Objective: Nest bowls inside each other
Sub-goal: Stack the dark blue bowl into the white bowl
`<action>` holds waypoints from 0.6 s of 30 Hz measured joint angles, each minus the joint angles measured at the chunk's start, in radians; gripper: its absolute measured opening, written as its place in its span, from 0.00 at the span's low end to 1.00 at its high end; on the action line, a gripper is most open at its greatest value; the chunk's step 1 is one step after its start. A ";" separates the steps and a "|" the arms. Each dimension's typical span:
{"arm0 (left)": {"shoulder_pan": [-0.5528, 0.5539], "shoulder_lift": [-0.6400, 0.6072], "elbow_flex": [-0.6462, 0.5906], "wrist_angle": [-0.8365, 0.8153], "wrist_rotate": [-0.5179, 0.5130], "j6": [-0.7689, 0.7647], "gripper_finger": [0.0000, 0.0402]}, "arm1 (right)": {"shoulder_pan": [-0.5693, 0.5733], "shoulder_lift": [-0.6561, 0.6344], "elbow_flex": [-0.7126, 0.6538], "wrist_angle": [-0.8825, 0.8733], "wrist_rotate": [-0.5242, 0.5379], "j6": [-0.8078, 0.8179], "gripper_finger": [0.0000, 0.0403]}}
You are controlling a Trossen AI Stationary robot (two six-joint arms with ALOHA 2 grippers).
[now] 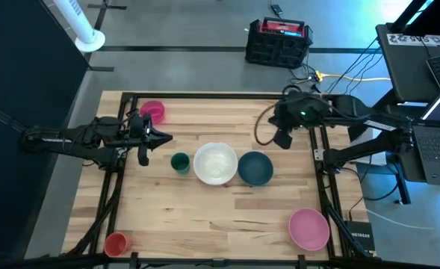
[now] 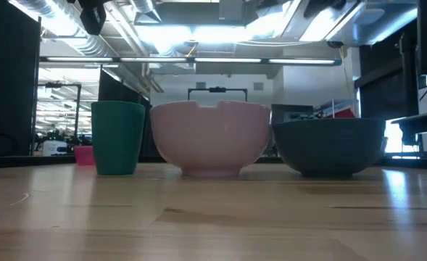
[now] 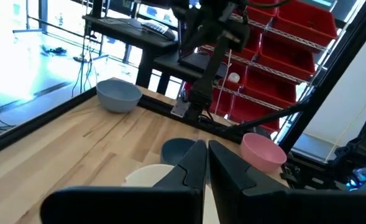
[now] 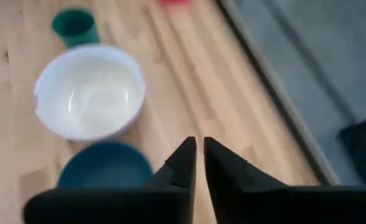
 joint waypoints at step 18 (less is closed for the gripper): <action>0.000 0.000 0.000 -0.005 0.007 0.044 0.00 | -0.069 0.177 0.000 -0.090 -0.038 -0.002 0.49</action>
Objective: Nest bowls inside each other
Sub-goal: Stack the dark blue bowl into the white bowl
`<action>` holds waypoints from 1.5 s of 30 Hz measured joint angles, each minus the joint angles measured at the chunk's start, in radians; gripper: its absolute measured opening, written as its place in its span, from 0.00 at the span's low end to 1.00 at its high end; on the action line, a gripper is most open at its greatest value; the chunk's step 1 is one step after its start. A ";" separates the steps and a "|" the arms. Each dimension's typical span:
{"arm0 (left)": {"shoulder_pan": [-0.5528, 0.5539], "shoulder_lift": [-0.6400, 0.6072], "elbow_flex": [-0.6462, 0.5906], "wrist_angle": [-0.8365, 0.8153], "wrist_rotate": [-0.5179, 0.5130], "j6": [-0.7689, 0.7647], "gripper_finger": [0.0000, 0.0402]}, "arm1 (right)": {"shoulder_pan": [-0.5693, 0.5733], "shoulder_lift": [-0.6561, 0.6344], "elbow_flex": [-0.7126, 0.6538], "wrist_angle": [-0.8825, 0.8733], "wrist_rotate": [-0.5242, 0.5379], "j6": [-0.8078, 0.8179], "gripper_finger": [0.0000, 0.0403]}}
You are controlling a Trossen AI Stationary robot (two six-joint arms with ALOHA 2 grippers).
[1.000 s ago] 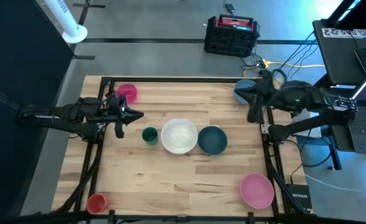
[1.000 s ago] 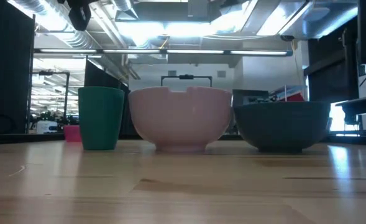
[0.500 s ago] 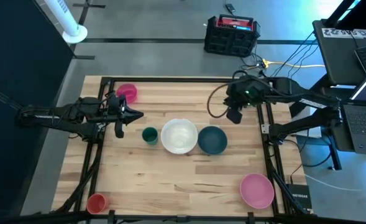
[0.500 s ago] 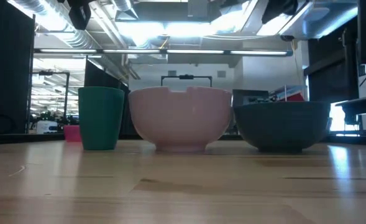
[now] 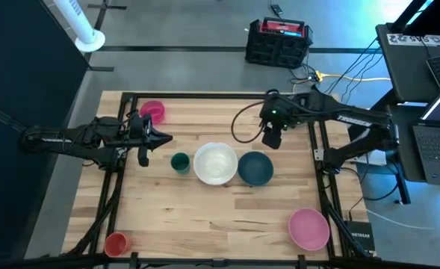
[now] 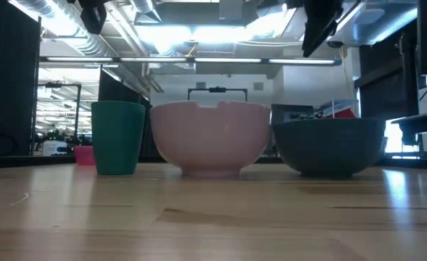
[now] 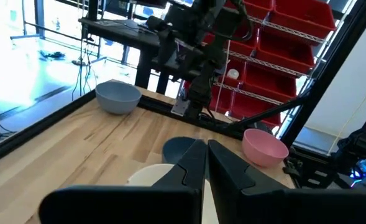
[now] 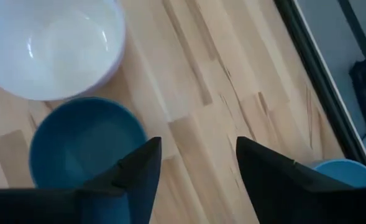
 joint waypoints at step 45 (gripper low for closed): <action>0.000 0.000 0.000 -0.032 0.024 0.035 0.00 | 0.118 0.088 -0.618 0.490 -0.132 0.328 0.33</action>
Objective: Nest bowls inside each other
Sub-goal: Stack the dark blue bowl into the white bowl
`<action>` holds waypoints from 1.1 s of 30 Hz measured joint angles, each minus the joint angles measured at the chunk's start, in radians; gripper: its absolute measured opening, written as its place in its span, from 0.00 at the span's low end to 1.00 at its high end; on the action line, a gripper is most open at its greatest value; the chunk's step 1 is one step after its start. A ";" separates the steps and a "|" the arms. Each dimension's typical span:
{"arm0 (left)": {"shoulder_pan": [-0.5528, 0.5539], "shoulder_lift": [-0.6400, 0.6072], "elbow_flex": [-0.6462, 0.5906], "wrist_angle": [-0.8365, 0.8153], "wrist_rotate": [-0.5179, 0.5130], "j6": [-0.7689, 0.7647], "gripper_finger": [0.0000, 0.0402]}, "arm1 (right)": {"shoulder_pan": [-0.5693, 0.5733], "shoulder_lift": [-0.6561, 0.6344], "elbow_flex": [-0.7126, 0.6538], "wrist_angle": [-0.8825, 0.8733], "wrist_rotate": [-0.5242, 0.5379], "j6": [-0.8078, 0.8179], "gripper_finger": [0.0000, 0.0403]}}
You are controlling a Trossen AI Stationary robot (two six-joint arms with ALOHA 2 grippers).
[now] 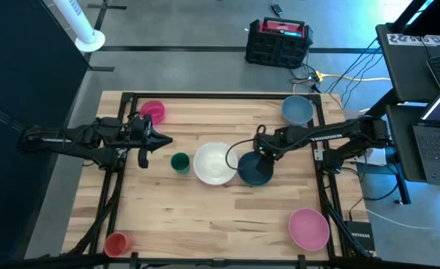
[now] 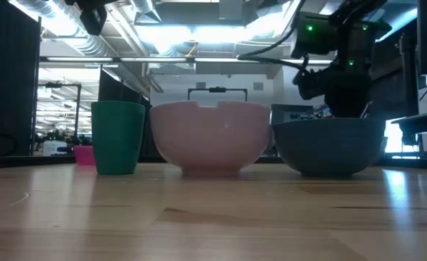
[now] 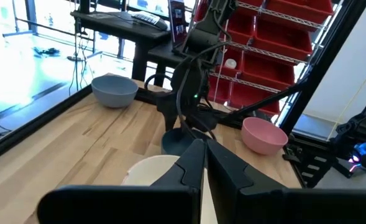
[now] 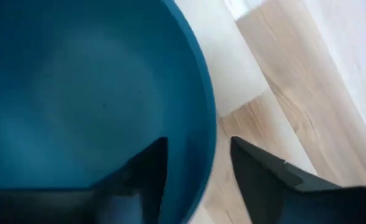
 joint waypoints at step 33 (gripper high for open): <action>0.001 0.000 0.000 0.001 0.000 0.000 0.00 | -0.013 0.112 0.556 -0.154 -0.011 -0.193 0.00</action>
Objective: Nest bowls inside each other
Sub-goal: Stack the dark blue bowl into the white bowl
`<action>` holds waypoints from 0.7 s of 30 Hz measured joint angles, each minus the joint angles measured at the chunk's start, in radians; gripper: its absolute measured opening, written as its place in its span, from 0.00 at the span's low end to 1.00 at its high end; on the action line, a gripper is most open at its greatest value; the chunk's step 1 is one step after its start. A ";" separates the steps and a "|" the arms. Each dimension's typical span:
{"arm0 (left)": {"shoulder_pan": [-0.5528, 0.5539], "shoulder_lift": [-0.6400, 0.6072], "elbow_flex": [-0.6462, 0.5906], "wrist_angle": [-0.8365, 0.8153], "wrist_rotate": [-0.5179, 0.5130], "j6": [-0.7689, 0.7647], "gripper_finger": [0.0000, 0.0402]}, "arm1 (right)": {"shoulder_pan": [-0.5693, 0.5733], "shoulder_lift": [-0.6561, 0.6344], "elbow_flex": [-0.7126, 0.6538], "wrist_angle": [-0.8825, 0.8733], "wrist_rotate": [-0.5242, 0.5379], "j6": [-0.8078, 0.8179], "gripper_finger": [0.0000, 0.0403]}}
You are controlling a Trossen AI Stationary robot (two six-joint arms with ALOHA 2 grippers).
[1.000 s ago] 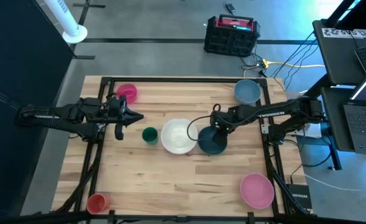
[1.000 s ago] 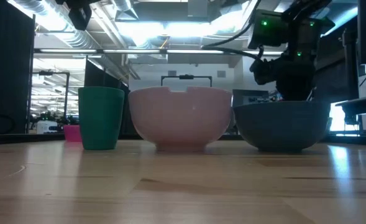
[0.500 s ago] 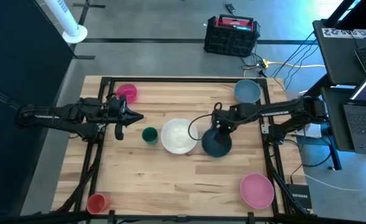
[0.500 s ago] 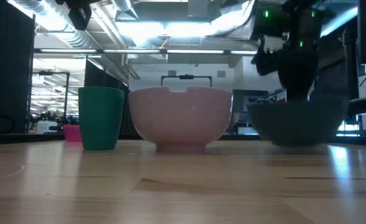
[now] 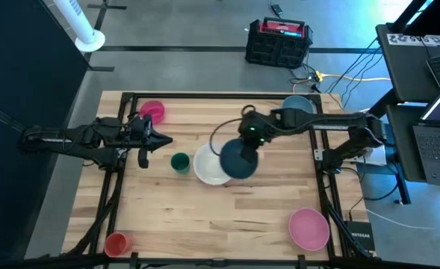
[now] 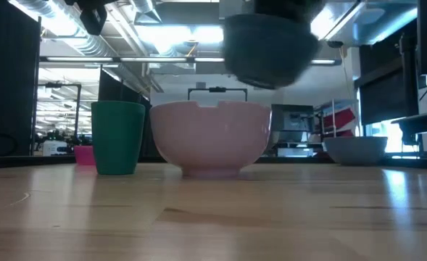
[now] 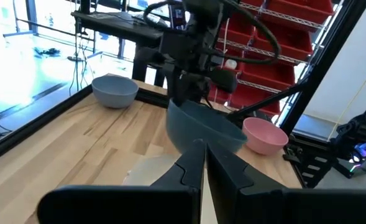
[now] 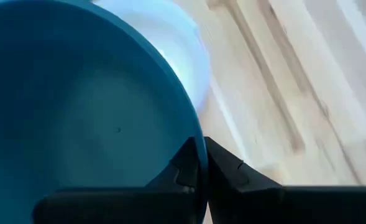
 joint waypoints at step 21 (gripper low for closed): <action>0.000 0.000 0.000 0.001 0.000 0.004 0.00 | -0.039 0.491 0.329 -0.009 -0.127 -0.169 0.00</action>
